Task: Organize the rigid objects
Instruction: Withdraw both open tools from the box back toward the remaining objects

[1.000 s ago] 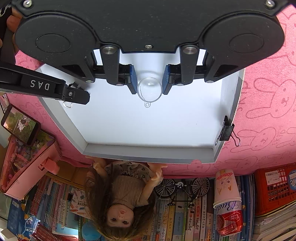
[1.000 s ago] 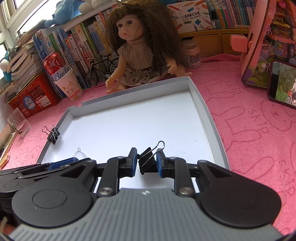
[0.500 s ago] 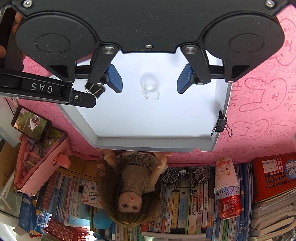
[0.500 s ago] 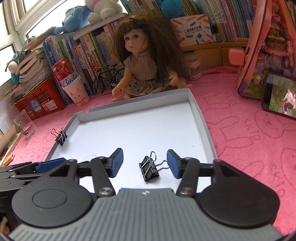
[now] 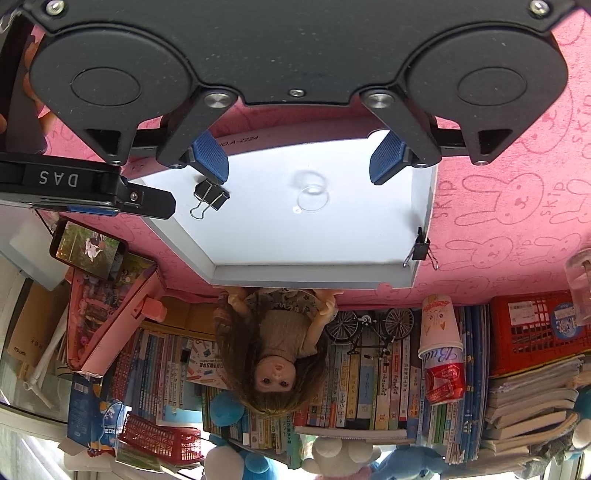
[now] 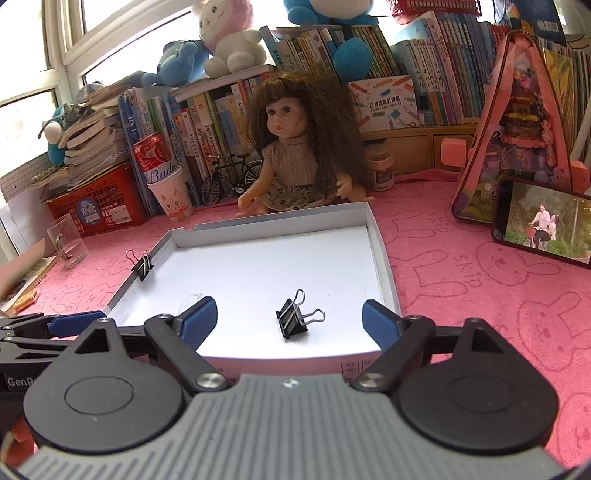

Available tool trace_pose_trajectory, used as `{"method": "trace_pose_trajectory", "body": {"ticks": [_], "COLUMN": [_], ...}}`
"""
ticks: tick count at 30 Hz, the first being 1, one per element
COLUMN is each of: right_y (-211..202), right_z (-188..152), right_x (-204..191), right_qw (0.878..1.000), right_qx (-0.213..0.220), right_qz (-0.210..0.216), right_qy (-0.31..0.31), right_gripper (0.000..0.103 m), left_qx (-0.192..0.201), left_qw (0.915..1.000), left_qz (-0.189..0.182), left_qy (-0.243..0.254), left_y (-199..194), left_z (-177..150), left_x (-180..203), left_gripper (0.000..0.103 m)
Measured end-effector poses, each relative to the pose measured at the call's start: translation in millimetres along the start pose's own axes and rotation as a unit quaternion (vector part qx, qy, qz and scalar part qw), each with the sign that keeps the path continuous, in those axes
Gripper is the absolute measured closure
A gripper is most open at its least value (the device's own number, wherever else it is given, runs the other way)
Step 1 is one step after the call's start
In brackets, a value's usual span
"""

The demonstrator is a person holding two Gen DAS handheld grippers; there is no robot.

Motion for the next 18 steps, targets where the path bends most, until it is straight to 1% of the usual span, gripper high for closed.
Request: {"method": "trace_pose_trajectory", "body": {"ticks": [2,5,14,18], "right_y": [-7,-15,-31,-34], "right_z": [-4,-10,-24,-31], "right_x": [-4,-10,-22,-26], "right_qw": [1.000,0.999,0.998,0.997], "right_qx": [0.007,0.014,0.028,0.030], "right_qz": [-0.001,-0.006,-0.015,-0.018], "right_qy": [-0.009,-0.030,-0.060,-0.072], "right_gripper": [0.004,0.001,0.000,0.000], "left_qx": [0.007,0.011,0.029,0.029], "left_qw": [1.0000,0.9999,0.9995,0.9993], "left_qz": [-0.003,-0.004,0.000,0.002], "left_qy": [0.001,0.002,0.013,0.025], "left_y": [-8,-17,-38,-42], "left_z": [-4,-10,-25,-34], "left_x": [-2,-4,-10,-10], "left_gripper": [0.020,0.019,0.018,0.018]}}
Point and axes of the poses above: each gripper's, at about its wrist camera, not at the fingertips, and y roughly the way its jaws point, x to its right, z to its top, the point moved 9 cm from there along y, roughly the way its jaws point, and after that the axes turned 11 degrees about -y, right-handed, at the moved point
